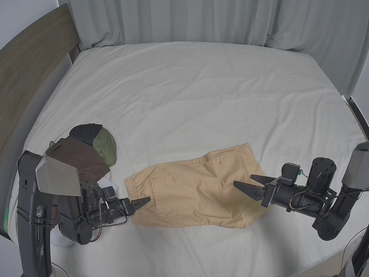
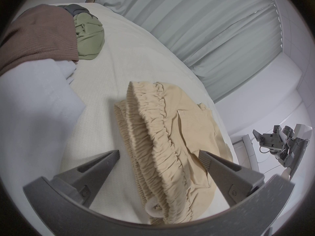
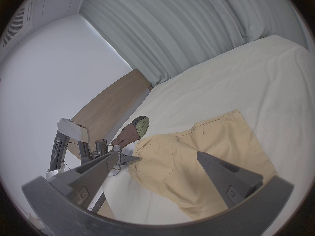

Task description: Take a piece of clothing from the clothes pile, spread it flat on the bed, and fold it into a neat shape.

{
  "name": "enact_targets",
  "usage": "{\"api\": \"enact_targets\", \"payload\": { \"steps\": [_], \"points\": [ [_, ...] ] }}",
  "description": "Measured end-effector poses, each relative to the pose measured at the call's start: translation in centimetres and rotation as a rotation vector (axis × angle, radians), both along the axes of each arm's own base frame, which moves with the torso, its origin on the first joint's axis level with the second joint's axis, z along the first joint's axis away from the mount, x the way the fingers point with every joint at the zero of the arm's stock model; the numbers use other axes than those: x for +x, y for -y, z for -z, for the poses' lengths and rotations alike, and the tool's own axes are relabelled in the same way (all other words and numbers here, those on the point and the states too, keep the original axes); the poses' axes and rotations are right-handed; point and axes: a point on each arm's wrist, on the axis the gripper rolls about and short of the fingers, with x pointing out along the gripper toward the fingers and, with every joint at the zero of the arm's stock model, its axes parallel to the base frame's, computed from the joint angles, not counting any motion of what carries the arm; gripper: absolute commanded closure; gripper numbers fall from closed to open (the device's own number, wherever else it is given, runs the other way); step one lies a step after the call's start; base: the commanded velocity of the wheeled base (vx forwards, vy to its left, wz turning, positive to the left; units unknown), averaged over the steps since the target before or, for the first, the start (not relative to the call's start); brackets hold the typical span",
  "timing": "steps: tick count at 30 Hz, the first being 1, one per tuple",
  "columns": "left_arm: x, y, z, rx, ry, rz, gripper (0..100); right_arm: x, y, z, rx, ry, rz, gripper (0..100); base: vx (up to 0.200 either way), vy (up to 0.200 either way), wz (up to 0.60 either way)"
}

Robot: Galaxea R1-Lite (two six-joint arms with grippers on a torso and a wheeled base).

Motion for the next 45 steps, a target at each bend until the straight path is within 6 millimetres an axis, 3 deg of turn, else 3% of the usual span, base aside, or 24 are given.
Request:
{"api": "enact_targets", "payload": {
  "steps": [31,32,45],
  "points": [
    [-0.3,2.0,0.3,-0.044,-0.041,0.026,0,-0.2,-0.1,0.1,-0.004,-0.008,-0.006,0,0.0,0.0,0.0],
    [-0.3,2.0,0.3,-0.042,-0.041,0.022,100,-0.2,-0.1,0.2,-0.004,-0.009,-0.006,0,0.0,0.0,0.0],
    [-0.2,1.8,0.5,-0.035,-0.045,0.007,100,-0.1,0.0,0.5,-0.009,-0.02,-0.001,0,0.0,0.0,0.0]
  ]
}}
